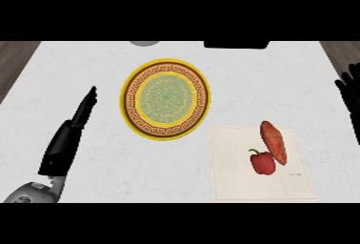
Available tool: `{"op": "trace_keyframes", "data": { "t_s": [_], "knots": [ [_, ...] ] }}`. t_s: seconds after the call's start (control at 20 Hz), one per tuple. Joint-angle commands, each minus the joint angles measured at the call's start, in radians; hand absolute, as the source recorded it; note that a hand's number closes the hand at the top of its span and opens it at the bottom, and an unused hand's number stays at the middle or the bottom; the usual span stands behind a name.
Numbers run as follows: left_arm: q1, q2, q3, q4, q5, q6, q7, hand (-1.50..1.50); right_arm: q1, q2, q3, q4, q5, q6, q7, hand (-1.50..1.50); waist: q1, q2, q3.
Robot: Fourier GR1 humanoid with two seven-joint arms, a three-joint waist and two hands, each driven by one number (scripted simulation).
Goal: Pick the bell pepper from the placemat and place it in the plate
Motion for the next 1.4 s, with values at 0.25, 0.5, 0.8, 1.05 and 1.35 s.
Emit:
{"op": "trace_keyframes", "data": {
  "t_s": [0.25,0.5,0.8,1.05,1.35],
  "knots": [
    [-0.118,-0.035,0.06,-0.04,0.075,-0.032,0.0,0.0,-0.173,0.147,0.457,-0.233,0.18,0.247,-0.167,1.5,0.094,0.02,0.019],
    [-0.114,-0.023,0.124,-0.012,0.156,-0.065,0.03,0.0,-0.03,0.101,0.569,-0.115,0.708,-0.116,-0.139,1.5,0.009,0.02,0.021],
    [-0.146,0.017,0.191,0.019,0.207,-0.122,0.067,0.0,0.179,0.371,0.629,0.064,0.633,-0.291,-0.574,-1.5,-0.009,0.02,0.026],
    [-0.178,0.001,0.231,0.0,0.203,-0.143,0.108,0.0,0.215,0.266,0.533,-0.074,0.613,-0.257,-0.652,-1.5,-0.015,0.014,0.023],
    [-0.106,-0.004,0.225,-0.001,0.187,-0.152,0.073,0.0,0.226,0.105,0.551,-0.276,0.911,-0.306,-0.192,-1.5,-0.021,0.006,0.017]
  ]
}}
